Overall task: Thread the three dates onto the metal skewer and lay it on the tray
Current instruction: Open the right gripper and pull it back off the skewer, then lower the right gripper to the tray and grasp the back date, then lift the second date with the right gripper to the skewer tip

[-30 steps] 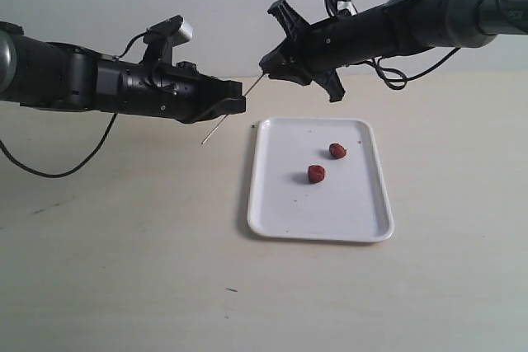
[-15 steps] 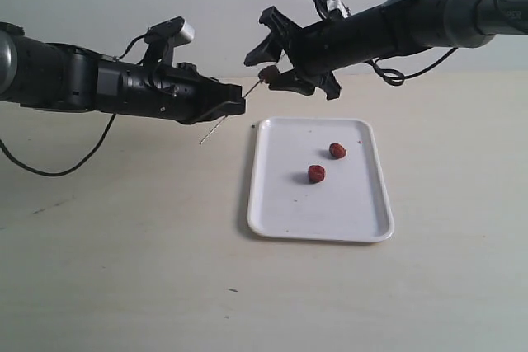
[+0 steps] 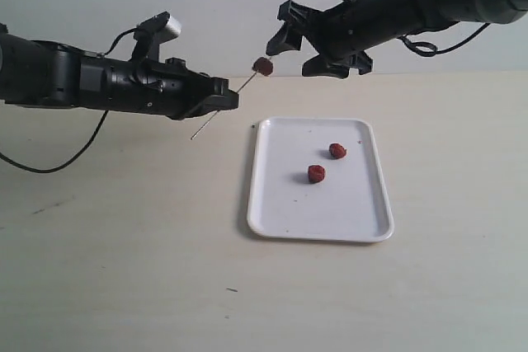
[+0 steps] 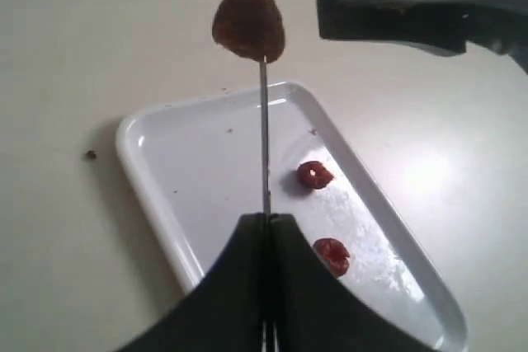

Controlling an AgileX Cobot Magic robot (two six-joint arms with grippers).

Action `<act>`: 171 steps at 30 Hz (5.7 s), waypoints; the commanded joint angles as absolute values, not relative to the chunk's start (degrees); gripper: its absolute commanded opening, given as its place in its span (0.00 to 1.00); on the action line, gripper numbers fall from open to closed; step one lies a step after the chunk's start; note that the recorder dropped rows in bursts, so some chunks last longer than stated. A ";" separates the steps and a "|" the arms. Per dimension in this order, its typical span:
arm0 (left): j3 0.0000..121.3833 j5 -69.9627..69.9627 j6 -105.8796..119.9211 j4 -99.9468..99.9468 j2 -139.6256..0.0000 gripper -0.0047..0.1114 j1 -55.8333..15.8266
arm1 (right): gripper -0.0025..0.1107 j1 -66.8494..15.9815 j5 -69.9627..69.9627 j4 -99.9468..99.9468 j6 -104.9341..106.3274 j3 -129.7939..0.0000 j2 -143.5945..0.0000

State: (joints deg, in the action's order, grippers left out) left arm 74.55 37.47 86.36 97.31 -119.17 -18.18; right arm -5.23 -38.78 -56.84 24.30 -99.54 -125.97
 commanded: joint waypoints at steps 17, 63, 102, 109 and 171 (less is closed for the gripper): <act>74.62 66.56 85.60 96.24 -118.44 0.04 -5.61 | 0.61 -4.29 -47.28 -24.78 24.08 -99.77 -109.13; 74.62 69.96 86.42 95.53 -118.44 0.04 0.62 | 0.57 -11.02 -58.86 2.06 16.51 -110.99 -138.49; 74.62 69.96 86.23 95.29 -118.44 0.04 0.62 | 0.28 -10.01 -57.83 1.07 9.77 -111.37 -136.78; 74.50 69.96 84.67 90.62 -118.44 0.04 0.62 | 0.28 -5.28 -59.24 -12.75 10.87 -113.05 -135.43; 62.58 69.96 79.22 93.29 -117.06 0.04 -4.68 | 0.18 2.66 -55.21 -86.56 36.15 -114.16 -139.60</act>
